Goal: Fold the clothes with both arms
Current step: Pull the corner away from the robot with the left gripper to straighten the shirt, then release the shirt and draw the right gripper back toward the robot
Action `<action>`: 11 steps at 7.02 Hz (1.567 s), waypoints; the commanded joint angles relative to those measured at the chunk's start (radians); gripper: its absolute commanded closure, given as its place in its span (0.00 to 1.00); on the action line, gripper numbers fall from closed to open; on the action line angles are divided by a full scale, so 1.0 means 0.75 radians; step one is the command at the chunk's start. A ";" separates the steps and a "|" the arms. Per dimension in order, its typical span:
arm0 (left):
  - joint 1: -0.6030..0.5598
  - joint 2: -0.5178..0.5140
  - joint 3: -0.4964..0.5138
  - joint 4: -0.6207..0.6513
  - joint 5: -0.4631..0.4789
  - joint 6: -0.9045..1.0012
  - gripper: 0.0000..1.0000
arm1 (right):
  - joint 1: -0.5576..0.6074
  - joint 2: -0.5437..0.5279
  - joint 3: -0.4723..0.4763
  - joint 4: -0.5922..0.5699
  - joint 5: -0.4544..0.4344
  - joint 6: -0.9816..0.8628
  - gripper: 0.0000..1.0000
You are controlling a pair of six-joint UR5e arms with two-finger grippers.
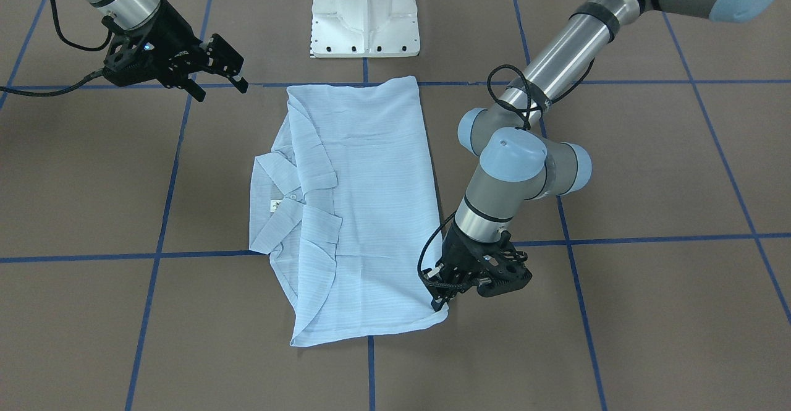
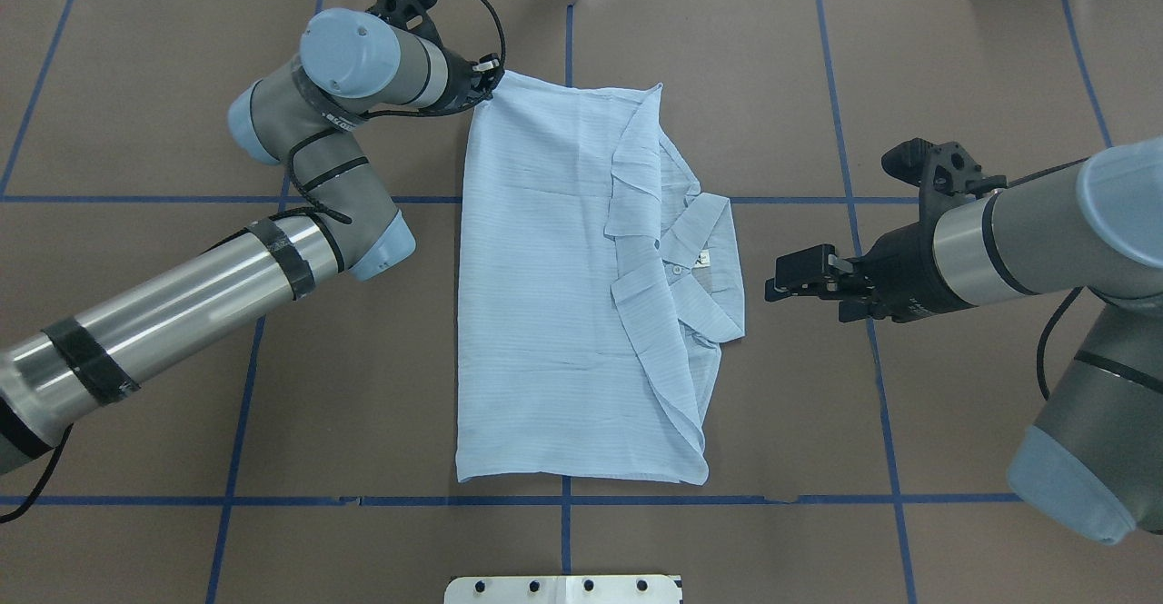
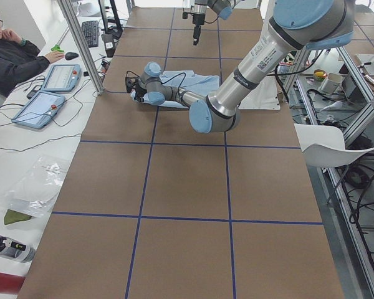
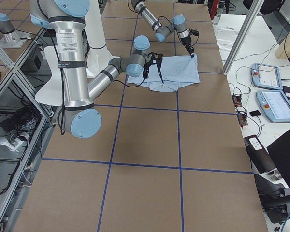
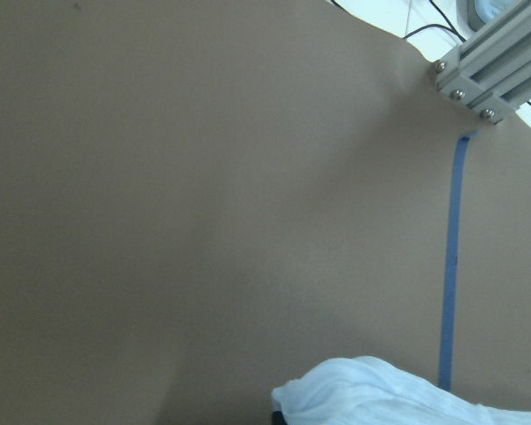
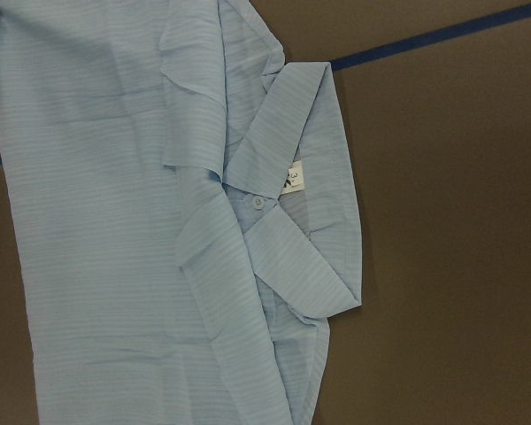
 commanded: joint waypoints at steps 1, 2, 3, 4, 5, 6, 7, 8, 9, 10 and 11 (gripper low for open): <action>-0.009 -0.032 0.082 -0.071 0.025 0.031 1.00 | -0.005 0.001 -0.018 0.000 -0.032 0.000 0.00; -0.009 -0.030 0.082 -0.071 0.025 0.033 1.00 | -0.007 0.003 -0.024 0.000 -0.040 0.000 0.00; -0.015 -0.030 0.082 -0.071 0.025 0.031 0.77 | -0.011 0.003 -0.024 0.000 -0.044 0.000 0.00; -0.019 -0.027 0.074 -0.071 0.025 0.064 0.01 | -0.016 0.019 -0.028 -0.006 -0.050 0.000 0.00; -0.037 -0.025 0.066 -0.069 0.019 0.074 0.00 | -0.040 0.047 -0.049 -0.014 -0.081 0.000 0.00; -0.052 0.015 -0.009 -0.057 0.005 0.078 0.00 | -0.093 0.072 -0.069 -0.016 -0.158 -0.014 0.00; -0.060 0.127 -0.156 -0.045 -0.078 0.078 0.00 | -0.122 0.133 -0.094 -0.083 -0.193 -0.020 0.00; -0.074 0.233 -0.305 -0.010 -0.156 0.078 0.00 | -0.148 0.245 -0.106 -0.256 -0.214 -0.083 0.00; -0.074 0.370 -0.475 0.002 -0.171 0.111 0.00 | -0.223 0.349 -0.124 -0.393 -0.346 -0.141 0.00; -0.076 0.479 -0.632 0.049 -0.194 0.144 0.00 | -0.275 0.401 -0.195 -0.427 -0.412 -0.171 0.00; -0.076 0.528 -0.792 0.185 -0.238 0.146 0.00 | -0.326 0.432 -0.257 -0.427 -0.477 -0.239 0.00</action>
